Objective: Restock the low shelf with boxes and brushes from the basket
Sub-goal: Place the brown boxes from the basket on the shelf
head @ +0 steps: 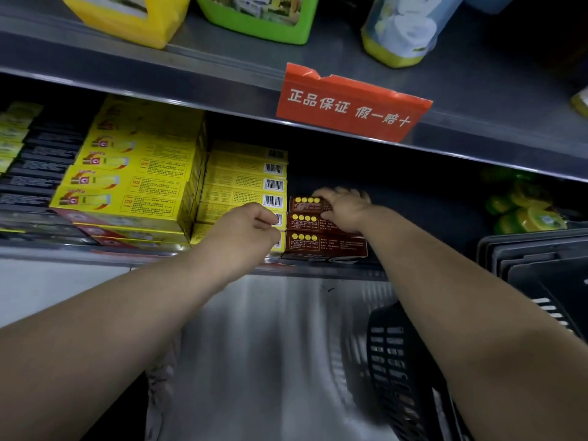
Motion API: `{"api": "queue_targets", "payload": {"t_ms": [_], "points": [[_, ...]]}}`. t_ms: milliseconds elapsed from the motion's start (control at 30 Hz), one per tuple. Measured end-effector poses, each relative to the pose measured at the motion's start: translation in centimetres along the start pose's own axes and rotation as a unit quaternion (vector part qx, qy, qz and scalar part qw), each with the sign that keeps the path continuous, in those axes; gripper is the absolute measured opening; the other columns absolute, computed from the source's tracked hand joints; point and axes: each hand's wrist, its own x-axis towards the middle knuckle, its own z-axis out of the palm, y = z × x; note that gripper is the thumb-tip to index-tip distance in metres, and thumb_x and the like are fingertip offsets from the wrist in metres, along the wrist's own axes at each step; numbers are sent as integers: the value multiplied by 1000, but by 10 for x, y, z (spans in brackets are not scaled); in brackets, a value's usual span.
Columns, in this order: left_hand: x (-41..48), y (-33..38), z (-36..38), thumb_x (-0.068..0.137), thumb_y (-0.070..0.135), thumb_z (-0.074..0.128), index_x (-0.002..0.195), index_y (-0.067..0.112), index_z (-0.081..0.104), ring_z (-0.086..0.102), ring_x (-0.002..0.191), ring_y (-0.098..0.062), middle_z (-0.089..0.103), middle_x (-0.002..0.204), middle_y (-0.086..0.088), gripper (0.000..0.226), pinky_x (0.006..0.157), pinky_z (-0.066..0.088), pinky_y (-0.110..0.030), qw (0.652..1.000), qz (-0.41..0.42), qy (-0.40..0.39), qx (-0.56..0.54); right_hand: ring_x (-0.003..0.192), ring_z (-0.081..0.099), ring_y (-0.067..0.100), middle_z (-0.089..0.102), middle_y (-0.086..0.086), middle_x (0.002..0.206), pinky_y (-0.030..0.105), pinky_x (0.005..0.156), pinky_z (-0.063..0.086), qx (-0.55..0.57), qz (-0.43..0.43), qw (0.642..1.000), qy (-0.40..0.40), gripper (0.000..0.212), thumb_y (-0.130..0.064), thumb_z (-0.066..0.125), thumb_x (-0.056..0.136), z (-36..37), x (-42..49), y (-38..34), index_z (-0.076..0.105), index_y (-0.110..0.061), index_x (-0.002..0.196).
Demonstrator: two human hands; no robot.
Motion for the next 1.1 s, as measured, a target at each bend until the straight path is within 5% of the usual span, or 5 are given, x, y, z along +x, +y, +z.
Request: {"api": "queue_targets", "payload": {"t_ms": [300,533,667,967,1100], "points": [[2,11,13,88,13,56,99,20,62,52,69,-2,56,86,18,15,43,36,-2,999,31,-6,23,132,36,34,25,15,150,41,104,36,61,161,982,-77,87,-48,61,85,-10,-9,16,11,-15,149],[-15,45,43,85,12,54,96,21,61,54,69,-5,60,86,11,15,54,40,-13,992,111,-32,55,92,56,22,58,13,121,29,68,46,42,102,990,-82,32,-17,51,94,-33,-50,2,52,-4,123],[-36,61,64,84,17,57,100,23,60,59,92,-9,63,100,6,17,81,47,-26,966,209,-61,143,102,59,23,61,15,119,32,92,48,167,60,984,20,36,-12,57,91,-71,-105,21,54,-3,126],[-86,111,146,90,37,52,133,27,41,42,122,-11,48,131,7,46,104,33,-28,833,466,-144,261,58,55,4,63,-2,66,12,55,43,469,18,863,186,25,0,50,89,-43,-260,115,64,-17,78],[-98,108,175,95,43,42,117,28,52,46,114,-6,57,114,11,29,114,8,-22,740,521,-205,371,58,56,7,62,1,68,14,51,42,428,88,892,116,19,-1,51,87,16,-262,153,62,-14,79]]}}
